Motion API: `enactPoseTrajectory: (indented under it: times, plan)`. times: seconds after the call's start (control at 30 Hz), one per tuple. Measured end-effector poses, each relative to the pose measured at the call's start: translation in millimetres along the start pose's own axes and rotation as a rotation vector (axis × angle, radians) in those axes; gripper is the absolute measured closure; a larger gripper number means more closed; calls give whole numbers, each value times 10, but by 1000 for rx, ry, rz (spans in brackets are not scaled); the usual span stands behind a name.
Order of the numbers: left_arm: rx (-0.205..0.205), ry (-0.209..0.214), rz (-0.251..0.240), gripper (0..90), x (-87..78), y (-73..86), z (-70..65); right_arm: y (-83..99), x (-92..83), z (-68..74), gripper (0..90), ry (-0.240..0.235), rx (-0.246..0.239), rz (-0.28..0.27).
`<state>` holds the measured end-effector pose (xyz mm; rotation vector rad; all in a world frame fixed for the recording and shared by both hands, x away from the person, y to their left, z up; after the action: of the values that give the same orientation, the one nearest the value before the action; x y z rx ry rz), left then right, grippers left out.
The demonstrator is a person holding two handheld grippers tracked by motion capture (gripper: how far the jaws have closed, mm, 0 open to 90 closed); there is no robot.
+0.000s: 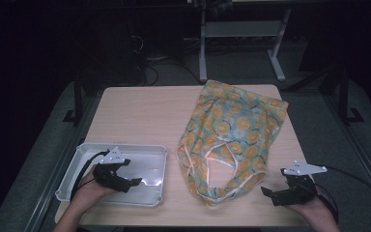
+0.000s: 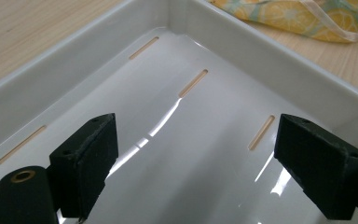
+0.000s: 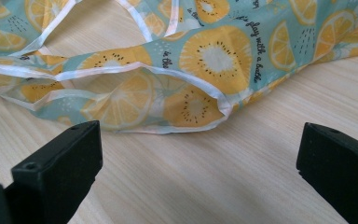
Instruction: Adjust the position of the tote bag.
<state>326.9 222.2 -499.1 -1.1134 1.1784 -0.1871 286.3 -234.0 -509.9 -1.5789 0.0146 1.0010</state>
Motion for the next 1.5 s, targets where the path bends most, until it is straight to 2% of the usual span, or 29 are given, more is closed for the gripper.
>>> enactPoseTrajectory:
  times: [0.03, 0.07, 0.17, 0.23, 0.27, 0.33, 0.4, 0.43, 0.47, 0.5, 0.63, 0.67, 0.7, 0.73, 0.77, 0.8, 0.83, 0.9, 0.93, 0.97, 1.0, 1.13, 1.27, 1.33, 1.5]
  plan:
    - [18, 2, 8, 134, 5, 0, 7, 2, -1, 0, 0, -1, 2, 1]
    - [18, 2, 8, 134, 5, 0, 7, 2, -1, 0, 0, -1, 2, 1]
    - [-14, 21, -4, 134, 22, -39, -31, -1, -4, 4, 0, -1, 2, 2]
    - [-14, 22, -1, 139, 19, -49, -32, -5, -5, 4, 1, 1, 2, 4]
    - [-14, 22, -4, 143, 21, -76, -35, -25, -13, 15, 43, -3, -5, 4]
    - [-16, 22, -6, 143, 29, -90, -44, -39, -13, 25, 49, -7, -4, -2]
    - [-5, 22, -3, 143, 50, -104, -54, -53, -5, 47, 111, -18, -19, 9]
    - [4, 24, 5, 143, 58, -101, -60, -53, -5, 47, 111, -18, -19, 9]
    - [8, 28, 6, 143, 66, -100, -68, -59, -3, 40, 135, -18, -16, 9]
    - [6, 35, 7, 143, 76, -98, -89, -74, 3, 50, 154, -32, 12, 17]
    - [17, 45, 5, 143, 88, -111, -113, -135, -1, 49, 251, -28, 15, 16]
    - [14, 50, 4, 143, 91, -120, -130, -167, -3, 50, 291, -25, 15, 12]
    - [18, 51, 0, 143, 96, -141, -142, -230, -9, 56, 368, -20, 16, 3]
    - [18, 51, 0, 143, 96, -141, -142, -230, -9, 56, 368, -20, 16, 3]
    - [16, 54, -11, 143, 104, -169, -160, -293, -4, 61, 450, -23, 22, -3]
    - [16, 54, -11, 143, 104, -169, -160, -293, -4, 61, 450, -23, 22, -3]
    - [23, 55, -8, 144, 103, -174, -162, -343, 11, 70, 541, -30, 30, -5]
    - [24, 62, -7, 143, 124, -170, -178, -374, 33, 84, 634, -37, 39, 1]
    - [24, 62, -7, 144, 124, -170, -178, -374, 33, 84, 634, -37, 39, 1]
    - [28, 65, 2, 144, 131, -157, -178, -391, 70, 95, 693, -43, 47, 10]
    - [28, 65, 2, 143, 131, -157, -178, -391, 70, 95, 693, -43, 47, 10]
    - [23, 61, -3, 143, 119, -157, -173, -414, 135, 89, 817, -44, 39, 31]
    - [24, 59, -5, 143, 116, -145, -174, -538, 159, 57, 891, -27, 28, 15]
    - [18, 60, -4, 144, 114, -139, -181, -556, 181, 43, 893, -27, 17, 9]
    - [37, 62, -1, 143, 119, -177, -172, -545, 329, 22, 894, -30, 14, 53]
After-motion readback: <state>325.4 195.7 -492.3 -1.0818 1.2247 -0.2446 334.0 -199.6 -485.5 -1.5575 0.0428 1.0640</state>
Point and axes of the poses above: each handheld gripper's, and its own axes: x roughly forward along the jaws, y roughly out of its underside, z roughly to its left, the point moved 9 cm from there along x, roughly forward along the jaws, and after that the axes turned 7 degrees about -z, right-handed, at the moved point
